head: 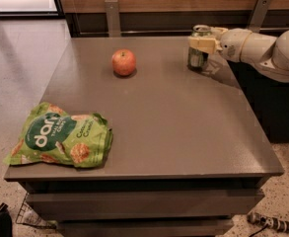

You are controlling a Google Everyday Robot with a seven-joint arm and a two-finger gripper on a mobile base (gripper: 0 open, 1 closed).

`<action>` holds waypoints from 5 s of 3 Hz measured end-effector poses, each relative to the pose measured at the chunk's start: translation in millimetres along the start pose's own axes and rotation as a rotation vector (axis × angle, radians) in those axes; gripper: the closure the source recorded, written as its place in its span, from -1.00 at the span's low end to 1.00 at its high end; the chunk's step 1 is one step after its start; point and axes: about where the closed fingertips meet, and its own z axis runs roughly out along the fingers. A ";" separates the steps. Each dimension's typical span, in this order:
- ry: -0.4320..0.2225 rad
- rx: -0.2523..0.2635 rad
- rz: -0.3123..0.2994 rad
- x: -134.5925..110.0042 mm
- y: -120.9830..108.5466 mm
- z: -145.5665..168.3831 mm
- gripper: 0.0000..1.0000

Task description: Move green can near green rice chip bag

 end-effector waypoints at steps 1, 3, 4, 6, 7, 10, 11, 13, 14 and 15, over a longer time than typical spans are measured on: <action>-0.019 -0.003 -0.013 -22.1 33.0 -37.8 1.00; -0.060 -0.066 -0.058 -22.1 141.2 -104.9 1.00; -0.050 -0.163 -0.082 17.3 248.2 -128.6 1.00; -0.041 -0.198 -0.093 23.9 278.8 -130.6 1.00; -0.051 -0.228 -0.131 17.0 298.9 -122.3 1.00; -0.142 -0.241 -0.163 -15.7 335.3 -101.1 1.00; -0.148 -0.236 -0.072 -1.1 334.8 -93.7 1.00; -0.107 -0.213 0.006 17.1 336.5 -88.6 0.74; -0.107 -0.213 0.006 16.9 336.5 -88.5 0.27; -0.107 -0.216 0.005 16.2 338.1 -87.5 -0.19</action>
Offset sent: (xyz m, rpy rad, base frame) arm -0.2205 0.0190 0.0243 0.0003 -0.0789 0.0834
